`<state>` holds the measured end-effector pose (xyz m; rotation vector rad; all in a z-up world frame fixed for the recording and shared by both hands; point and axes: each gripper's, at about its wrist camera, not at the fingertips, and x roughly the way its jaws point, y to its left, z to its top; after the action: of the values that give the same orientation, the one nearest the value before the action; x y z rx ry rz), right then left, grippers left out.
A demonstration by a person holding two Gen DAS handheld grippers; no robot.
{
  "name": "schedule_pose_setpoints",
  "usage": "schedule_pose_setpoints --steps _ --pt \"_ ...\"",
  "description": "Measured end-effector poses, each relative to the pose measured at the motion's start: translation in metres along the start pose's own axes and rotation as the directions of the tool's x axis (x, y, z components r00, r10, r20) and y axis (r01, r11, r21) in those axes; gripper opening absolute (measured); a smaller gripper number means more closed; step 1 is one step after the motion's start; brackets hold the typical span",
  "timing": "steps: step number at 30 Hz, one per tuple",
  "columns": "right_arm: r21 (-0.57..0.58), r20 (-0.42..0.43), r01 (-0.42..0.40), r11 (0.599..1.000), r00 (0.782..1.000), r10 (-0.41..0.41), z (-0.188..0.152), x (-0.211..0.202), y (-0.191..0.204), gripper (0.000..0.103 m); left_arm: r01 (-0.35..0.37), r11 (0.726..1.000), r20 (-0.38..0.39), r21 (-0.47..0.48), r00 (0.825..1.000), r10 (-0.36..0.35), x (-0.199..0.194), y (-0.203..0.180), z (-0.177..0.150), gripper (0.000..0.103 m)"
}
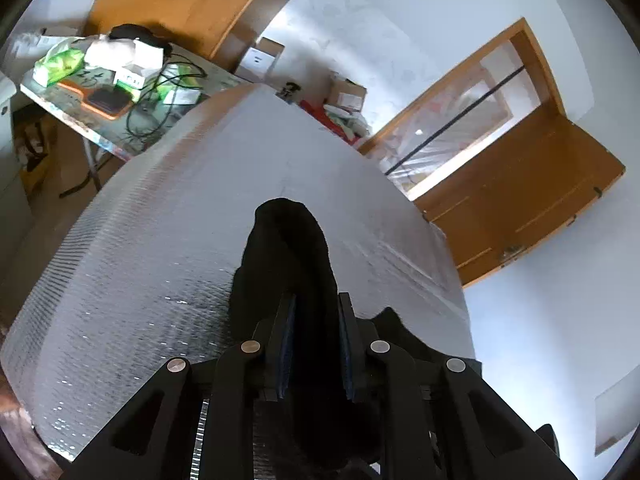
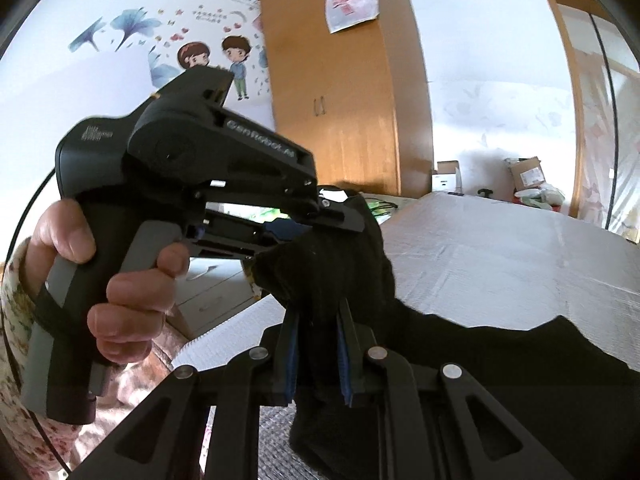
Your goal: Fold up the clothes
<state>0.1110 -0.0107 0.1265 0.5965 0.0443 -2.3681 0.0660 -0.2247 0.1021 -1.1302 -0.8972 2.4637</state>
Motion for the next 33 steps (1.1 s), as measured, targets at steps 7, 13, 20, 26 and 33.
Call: schedule_pose_setpoints --steps 7,13,20,26,33 --pt "0.032 0.035 0.029 0.999 0.999 -0.03 0.007 -0.014 -0.023 0.016 0.029 0.998 -0.016 0.061 0.999 -0.029 0.01 -0.033 -0.004 0.02" --pt "0.07 0.04 0.06 0.996 0.997 -0.063 -0.001 -0.043 -0.035 0.016 0.058 0.994 -0.049 0.096 0.997 -0.053 0.025 -0.057 -0.01 0.02" --pt "0.09 0.033 0.085 0.992 0.996 -0.089 -0.01 -0.06 -0.047 0.017 0.076 0.989 -0.089 0.124 0.994 -0.066 0.041 -0.076 -0.02 0.02" --pt "0.09 0.016 0.1 0.991 0.995 -0.102 -0.022 -0.075 -0.052 0.017 0.088 0.985 -0.13 0.149 0.989 -0.069 0.055 -0.088 -0.031 0.02" --pt "0.113 -0.008 0.114 0.987 0.993 -0.114 -0.032 -0.087 -0.065 0.018 0.113 0.98 -0.186 0.163 0.979 -0.082 0.077 -0.103 -0.044 0.02"
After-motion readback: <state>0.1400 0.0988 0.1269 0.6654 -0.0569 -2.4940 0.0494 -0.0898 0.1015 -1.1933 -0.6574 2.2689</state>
